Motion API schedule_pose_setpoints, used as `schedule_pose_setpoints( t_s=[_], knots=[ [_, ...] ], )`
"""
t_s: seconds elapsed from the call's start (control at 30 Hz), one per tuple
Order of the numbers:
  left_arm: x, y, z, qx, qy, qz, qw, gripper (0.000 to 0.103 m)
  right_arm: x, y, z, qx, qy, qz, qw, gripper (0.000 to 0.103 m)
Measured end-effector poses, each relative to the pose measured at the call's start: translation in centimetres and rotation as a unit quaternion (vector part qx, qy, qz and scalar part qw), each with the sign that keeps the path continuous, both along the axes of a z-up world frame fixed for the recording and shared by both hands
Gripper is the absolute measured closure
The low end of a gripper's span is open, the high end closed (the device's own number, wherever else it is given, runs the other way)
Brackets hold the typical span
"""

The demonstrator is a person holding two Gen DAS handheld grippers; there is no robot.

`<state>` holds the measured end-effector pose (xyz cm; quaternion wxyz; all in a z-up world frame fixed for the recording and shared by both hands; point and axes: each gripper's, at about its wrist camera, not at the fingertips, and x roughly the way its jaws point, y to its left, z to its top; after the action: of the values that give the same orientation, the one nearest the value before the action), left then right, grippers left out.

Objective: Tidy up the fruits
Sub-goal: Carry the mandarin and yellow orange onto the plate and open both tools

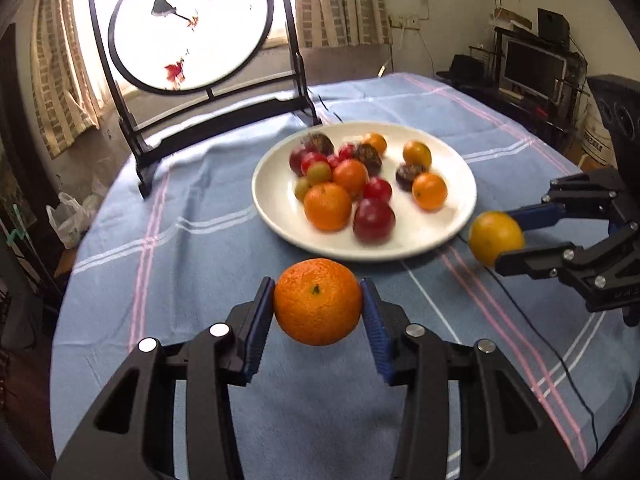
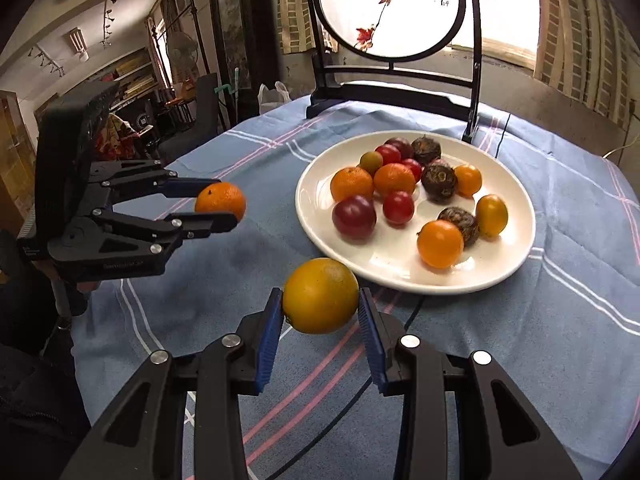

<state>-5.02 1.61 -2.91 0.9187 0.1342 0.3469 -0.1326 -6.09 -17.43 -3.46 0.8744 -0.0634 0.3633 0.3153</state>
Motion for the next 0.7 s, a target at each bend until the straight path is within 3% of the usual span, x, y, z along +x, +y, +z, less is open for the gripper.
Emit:
schedule_pose_setpoints(
  t_s=[0.2,0.3,0.57,0.7],
  knots=[
    [3.4,-2.6,4.3,-0.026,-0.062,0.032,0.9972,0.06,2.0,-1.7,4.2,0.038,-0.058,-0.036,0.997,0.065],
    [5.7,-3.9,5.0,-0.038,-0.067,0.047,0.9959,0.06,3.6,-2.5,5.5,0.056,-0.07,-0.052,0.995,0.065],
    [10.2,-6.3,3.8,-0.041,-0.056,0.071,0.9951,0.06,7.1,-3.4,5.9,0.085,-0.072,-0.078,0.991,0.065],
    [11.4,-6.4,2.2,-0.04,-0.042,0.085,0.9947,0.06,8.4,-2.7,4.9,0.07,-0.069,-0.083,0.992,0.065]
  ],
)
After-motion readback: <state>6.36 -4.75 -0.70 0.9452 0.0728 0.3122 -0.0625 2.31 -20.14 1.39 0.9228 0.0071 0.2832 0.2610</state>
